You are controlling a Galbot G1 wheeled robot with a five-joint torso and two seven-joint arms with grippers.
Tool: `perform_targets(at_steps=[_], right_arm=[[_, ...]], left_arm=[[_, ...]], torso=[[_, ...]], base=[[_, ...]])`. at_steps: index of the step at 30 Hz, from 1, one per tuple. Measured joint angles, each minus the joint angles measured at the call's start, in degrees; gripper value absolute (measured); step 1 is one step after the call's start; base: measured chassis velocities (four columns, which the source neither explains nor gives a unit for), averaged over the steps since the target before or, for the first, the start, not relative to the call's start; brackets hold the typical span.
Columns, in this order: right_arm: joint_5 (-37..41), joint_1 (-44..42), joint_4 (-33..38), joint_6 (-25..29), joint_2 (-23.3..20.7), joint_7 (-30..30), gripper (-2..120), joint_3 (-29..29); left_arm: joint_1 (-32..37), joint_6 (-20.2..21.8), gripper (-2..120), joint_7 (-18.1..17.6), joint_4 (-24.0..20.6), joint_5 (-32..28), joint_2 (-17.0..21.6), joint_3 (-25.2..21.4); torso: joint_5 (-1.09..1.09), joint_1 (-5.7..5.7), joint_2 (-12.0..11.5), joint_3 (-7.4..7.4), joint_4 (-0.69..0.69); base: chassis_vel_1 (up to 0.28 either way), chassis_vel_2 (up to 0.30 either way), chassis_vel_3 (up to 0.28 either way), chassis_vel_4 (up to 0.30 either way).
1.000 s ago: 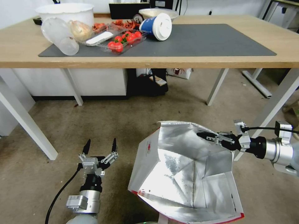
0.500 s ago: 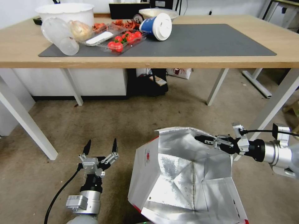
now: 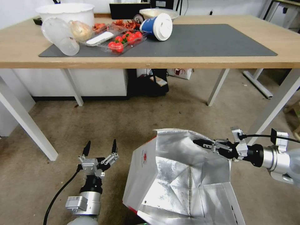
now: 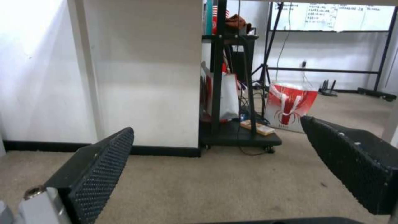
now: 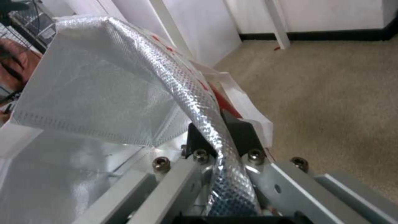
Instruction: Pick up the food delivery bag from the floor and place it on the table.
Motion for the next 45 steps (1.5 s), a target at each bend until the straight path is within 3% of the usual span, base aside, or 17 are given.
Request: perform_targets(at_steps=[13, 22, 45], right_arm=[[-1.17, -0.38, -0.14, 0.28, 0.35, -0.57, 0, 0.04], [-2.31, -0.64, -0.54, 0.66, 0.85, -1.11, 0, 0.04], [-3.26, -0.77, -0.67, 0.93, 1.36, -2.15, 0, 0.10]], left_arm=[[0.50, -1.20, 100, -0.32, -0.37, 0.48, -0.41, 0.51], [0.78, -3.10, 100, 1.75, -1.21, -2.22, -0.36, 0.51], [0.75, -2.70, 100, 1.27, -1.68, -2.21, -0.47, 0.41]], torso=[[0.00, 0.00, 0.00, 0.00, 0.00], [0.00, 0.05, 0.54, 0.42, -0.01], [0.00, 0.54, 6.05, 5.50, 0.00]], base=[[0.000, 0.000, 0.000, 0.000], [0.000, 0.000, 0.000, 0.000], [0.000, 0.000, 0.000, 0.000]])
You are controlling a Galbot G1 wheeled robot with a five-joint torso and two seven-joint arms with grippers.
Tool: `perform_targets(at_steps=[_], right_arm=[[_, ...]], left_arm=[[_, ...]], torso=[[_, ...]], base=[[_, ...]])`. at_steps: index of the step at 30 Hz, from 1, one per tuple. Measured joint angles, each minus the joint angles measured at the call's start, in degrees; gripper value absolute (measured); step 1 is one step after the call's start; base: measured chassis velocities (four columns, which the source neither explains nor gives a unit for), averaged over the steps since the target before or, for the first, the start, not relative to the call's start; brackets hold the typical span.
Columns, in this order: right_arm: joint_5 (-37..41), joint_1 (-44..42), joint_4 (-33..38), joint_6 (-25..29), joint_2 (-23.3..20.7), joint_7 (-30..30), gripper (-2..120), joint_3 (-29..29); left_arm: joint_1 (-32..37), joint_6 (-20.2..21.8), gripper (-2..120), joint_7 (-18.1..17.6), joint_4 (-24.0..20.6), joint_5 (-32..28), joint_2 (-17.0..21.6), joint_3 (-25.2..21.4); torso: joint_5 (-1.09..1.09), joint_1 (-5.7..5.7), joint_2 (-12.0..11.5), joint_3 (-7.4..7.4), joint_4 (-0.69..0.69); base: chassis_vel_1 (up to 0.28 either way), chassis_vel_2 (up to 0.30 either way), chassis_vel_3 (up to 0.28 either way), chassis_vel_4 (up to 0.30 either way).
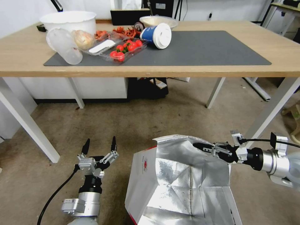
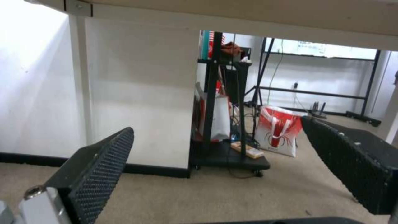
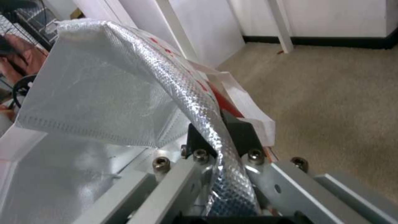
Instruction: Pick up the food delivery bag from the floor and place it on the table.
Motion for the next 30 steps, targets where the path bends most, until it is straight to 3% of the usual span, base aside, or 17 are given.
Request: perform_targets(at_steps=[30], right_arm=[[-0.65, 0.22, -0.55, 0.22, -0.31, -0.91, 0, -0.06]], left_arm=[[-0.61, 0.38, 100, -0.07, 0.53, -0.49, 0.00, 0.06]], torso=[[0.00, 1.69, 7.28, 5.59, 0.00]], base=[[0.000, 0.000, 0.000, 0.000]])
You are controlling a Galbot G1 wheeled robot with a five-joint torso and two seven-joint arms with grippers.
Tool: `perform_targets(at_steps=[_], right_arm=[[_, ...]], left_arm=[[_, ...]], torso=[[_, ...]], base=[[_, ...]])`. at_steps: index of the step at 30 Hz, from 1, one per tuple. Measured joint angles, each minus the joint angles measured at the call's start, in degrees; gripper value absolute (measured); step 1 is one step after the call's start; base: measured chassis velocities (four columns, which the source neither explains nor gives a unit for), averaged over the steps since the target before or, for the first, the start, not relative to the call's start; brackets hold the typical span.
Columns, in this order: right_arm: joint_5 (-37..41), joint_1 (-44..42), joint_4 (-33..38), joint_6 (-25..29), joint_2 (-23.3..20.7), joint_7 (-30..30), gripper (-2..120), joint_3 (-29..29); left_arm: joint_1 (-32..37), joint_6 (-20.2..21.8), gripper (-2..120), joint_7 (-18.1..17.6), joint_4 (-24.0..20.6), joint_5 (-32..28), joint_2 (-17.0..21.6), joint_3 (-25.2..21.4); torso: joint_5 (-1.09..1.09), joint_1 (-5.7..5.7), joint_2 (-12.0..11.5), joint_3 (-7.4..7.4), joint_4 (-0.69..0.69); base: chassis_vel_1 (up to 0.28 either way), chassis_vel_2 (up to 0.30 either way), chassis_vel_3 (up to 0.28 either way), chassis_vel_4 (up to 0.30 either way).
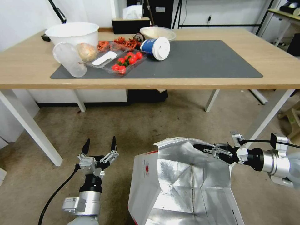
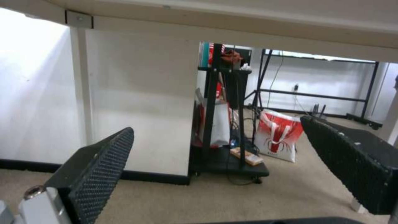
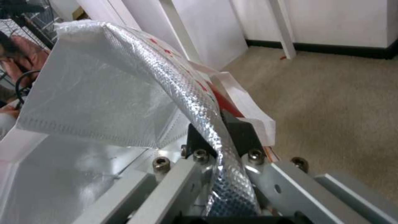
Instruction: Pick up the food delivery bag from the floor and place it on the table.
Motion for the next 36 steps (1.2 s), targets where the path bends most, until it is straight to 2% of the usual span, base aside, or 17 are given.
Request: perform_targets(at_steps=[36], right_arm=[[-0.53, 0.37, -0.64, 0.20, -0.29, -0.44, 0, -0.18]], left_arm=[[-1.00, 0.79, 100, -0.14, 0.92, -0.51, 0.29, -0.13]], torso=[[0.00, 2.41, 7.97, 5.56, 0.00]], base=[[0.000, 0.000, 0.000, 0.000]])
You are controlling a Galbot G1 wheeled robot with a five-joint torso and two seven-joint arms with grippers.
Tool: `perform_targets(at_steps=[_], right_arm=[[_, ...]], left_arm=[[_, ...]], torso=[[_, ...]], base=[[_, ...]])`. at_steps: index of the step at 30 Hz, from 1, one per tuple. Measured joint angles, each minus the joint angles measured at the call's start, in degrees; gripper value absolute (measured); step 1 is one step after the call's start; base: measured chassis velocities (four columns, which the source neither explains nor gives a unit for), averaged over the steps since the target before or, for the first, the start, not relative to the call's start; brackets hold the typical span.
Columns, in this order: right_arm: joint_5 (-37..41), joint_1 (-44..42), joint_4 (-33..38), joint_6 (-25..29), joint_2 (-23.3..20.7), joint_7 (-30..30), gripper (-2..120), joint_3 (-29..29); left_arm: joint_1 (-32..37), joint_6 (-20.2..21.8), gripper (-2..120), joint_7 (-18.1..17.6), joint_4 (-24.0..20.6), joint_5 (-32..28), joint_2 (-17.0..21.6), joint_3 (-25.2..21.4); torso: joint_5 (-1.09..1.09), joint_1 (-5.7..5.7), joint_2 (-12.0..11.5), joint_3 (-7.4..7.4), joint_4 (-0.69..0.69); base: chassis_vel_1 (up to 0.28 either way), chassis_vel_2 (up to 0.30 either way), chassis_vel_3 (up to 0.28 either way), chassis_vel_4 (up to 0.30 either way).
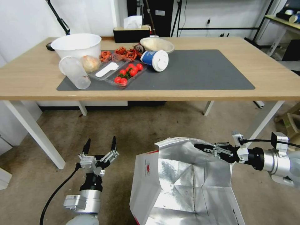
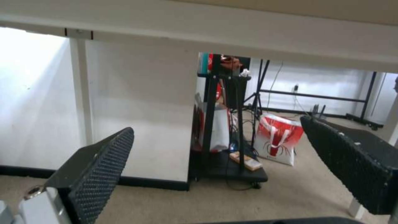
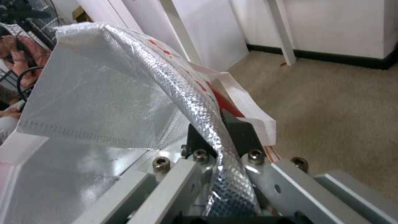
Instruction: Pick up the food delivery bag from the floor and place it on the table.
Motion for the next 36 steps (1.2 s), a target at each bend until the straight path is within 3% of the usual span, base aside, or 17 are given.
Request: perform_targets(at_steps=[36], right_arm=[[-0.64, -0.08, -0.01, 0.11, 0.16, -0.42, 0, -0.15]], left_arm=[[-0.20, 0.30, 100, -0.51, -0.05, -0.21, 0.04, -0.16]], torso=[[0.00, 3.20, 8.64, 5.46, 0.00]], base=[[0.000, 0.000, 0.000, 0.000]])
